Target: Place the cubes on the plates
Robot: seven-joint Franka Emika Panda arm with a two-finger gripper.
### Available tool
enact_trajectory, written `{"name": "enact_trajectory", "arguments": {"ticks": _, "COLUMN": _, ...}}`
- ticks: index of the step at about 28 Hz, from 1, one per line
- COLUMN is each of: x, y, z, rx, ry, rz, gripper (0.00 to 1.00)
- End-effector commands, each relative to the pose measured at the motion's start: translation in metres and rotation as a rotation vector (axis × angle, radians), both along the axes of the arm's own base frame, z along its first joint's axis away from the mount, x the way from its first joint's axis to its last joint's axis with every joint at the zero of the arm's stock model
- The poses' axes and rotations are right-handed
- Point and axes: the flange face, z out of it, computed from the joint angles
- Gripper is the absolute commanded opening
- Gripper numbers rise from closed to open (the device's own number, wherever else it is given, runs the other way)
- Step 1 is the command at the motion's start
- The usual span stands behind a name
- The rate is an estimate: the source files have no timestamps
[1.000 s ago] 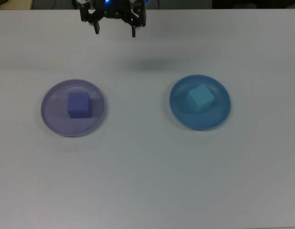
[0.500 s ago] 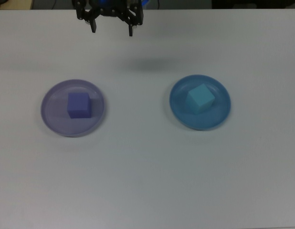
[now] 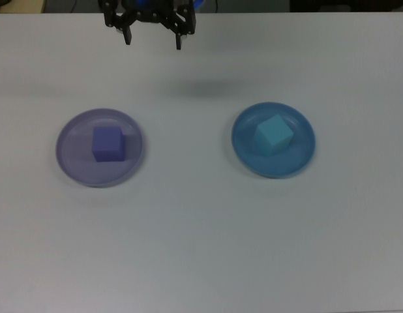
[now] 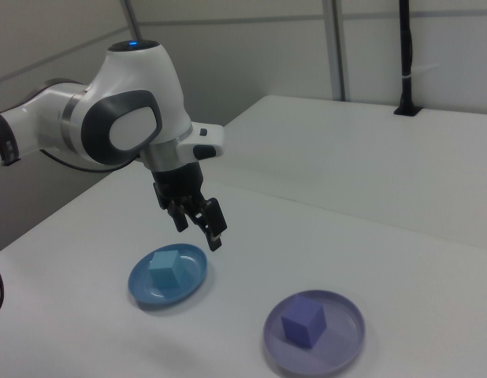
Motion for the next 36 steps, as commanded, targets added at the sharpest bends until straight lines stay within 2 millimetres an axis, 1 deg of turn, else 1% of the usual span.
{"name": "enact_trajectory", "arguments": {"ticks": 1, "x": 0.002, "y": -0.001, "z": 0.005, "rx": 0.020, "ry": 0.012, "rz": -0.012, "gripper": 1.00}}
{"name": "enact_trajectory", "arguments": {"ticks": 12, "x": 0.003, "y": -0.001, "z": 0.003, "rx": 0.019, "ry": 0.009, "rz": -0.011, "gripper": 1.00}}
{"name": "enact_trajectory", "arguments": {"ticks": 14, "x": 0.004, "y": -0.001, "z": 0.002, "rx": 0.019, "ry": 0.011, "rz": -0.013, "gripper": 1.00}}
{"name": "enact_trajectory", "arguments": {"ticks": 17, "x": 0.008, "y": 0.000, "z": -0.006, "rx": 0.017, "ry": 0.021, "rz": -0.005, "gripper": 1.00}}
{"name": "enact_trajectory", "arguments": {"ticks": 29, "x": 0.010, "y": 0.001, "z": -0.005, "rx": 0.016, "ry": 0.009, "rz": 0.001, "gripper": 1.00}}
{"name": "enact_trajectory", "arguments": {"ticks": 36, "x": 0.016, "y": 0.001, "z": -0.012, "rx": 0.013, "ry": -0.004, "rz": 0.001, "gripper": 1.00}}
